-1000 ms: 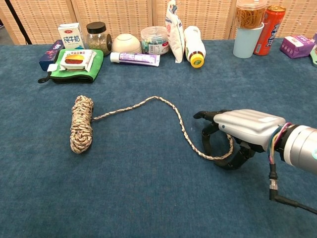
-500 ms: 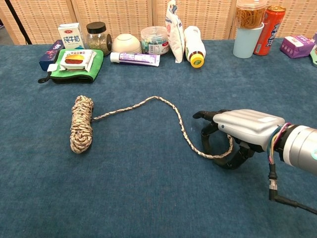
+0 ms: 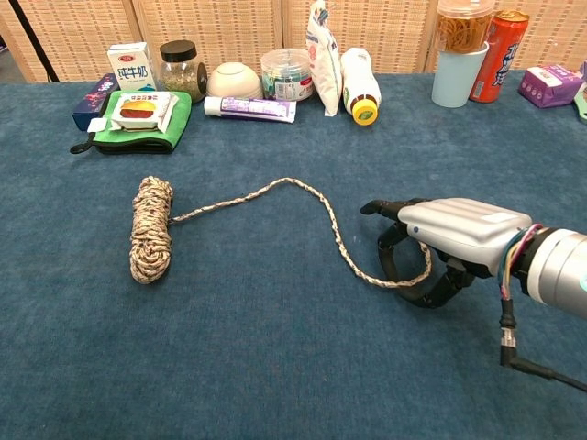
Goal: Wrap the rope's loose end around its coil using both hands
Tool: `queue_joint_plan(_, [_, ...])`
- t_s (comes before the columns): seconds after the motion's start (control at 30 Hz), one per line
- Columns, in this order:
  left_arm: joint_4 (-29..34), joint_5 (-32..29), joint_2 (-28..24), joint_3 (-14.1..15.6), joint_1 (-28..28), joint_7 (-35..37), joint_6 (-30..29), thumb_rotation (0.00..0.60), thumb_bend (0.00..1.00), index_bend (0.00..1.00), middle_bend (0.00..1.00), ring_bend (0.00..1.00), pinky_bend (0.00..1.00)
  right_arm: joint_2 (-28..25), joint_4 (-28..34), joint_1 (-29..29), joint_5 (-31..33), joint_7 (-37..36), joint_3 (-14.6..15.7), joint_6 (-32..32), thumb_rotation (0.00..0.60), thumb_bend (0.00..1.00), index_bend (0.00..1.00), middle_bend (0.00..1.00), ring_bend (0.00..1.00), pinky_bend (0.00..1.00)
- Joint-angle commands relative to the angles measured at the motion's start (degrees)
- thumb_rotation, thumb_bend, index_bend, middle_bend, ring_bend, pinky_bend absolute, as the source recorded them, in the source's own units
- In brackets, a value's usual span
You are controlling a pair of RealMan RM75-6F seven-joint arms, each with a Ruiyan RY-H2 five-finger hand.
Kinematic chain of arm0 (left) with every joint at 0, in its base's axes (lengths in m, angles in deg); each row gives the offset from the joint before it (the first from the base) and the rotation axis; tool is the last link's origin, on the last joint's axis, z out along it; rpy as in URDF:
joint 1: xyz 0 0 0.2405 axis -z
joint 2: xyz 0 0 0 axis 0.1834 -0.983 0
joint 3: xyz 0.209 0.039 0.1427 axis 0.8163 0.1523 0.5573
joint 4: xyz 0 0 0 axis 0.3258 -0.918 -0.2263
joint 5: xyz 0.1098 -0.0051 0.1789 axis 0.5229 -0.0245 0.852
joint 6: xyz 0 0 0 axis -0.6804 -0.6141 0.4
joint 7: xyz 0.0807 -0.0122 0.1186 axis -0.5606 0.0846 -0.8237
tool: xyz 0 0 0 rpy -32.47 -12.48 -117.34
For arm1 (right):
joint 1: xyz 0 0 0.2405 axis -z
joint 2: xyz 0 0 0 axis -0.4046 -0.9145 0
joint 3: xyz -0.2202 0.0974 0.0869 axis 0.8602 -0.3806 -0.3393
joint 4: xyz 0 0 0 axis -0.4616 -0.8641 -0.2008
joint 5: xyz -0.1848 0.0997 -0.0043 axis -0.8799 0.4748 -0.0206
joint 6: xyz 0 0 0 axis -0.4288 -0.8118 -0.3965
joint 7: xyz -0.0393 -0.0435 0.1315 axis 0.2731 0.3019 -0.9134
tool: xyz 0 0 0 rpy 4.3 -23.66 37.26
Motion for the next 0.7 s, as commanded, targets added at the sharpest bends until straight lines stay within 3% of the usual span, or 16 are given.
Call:
queue_joint_plan(0.03, [0.0, 0.0, 0.0, 0.0, 0.0, 0.0, 0.0, 0.600, 0.08, 0.00, 0.00, 0.00, 0.00, 0.0, 0.0, 0.0, 0.0, 0.1, 0.0, 0.1, 0.600, 0.44, 0.52, 0.00, 0.00, 0.00])
queue_joint_plan(0.23, [0.0, 0.1, -0.1, 0.0, 0.0, 0.1, 0.0, 0.600, 0.08, 0.00, 0.00, 0.00, 0.00, 0.1, 0.2, -0.2, 0.2, 0.5, 0.1, 0.2, 0.600, 0.49, 0.53, 0.00, 0.00, 0.00])
queue_joint_plan(0.7, [0.0, -0.1, 0.0, -0.1, 0.0, 0.1, 0.0, 0.600, 0.08, 0.00, 0.00, 0.00, 0.00, 0.5, -0.4, -0.1, 0.1, 0.0, 0.3, 0.1, 0.600, 0.50, 0.56, 0.00, 0.00, 0.00])
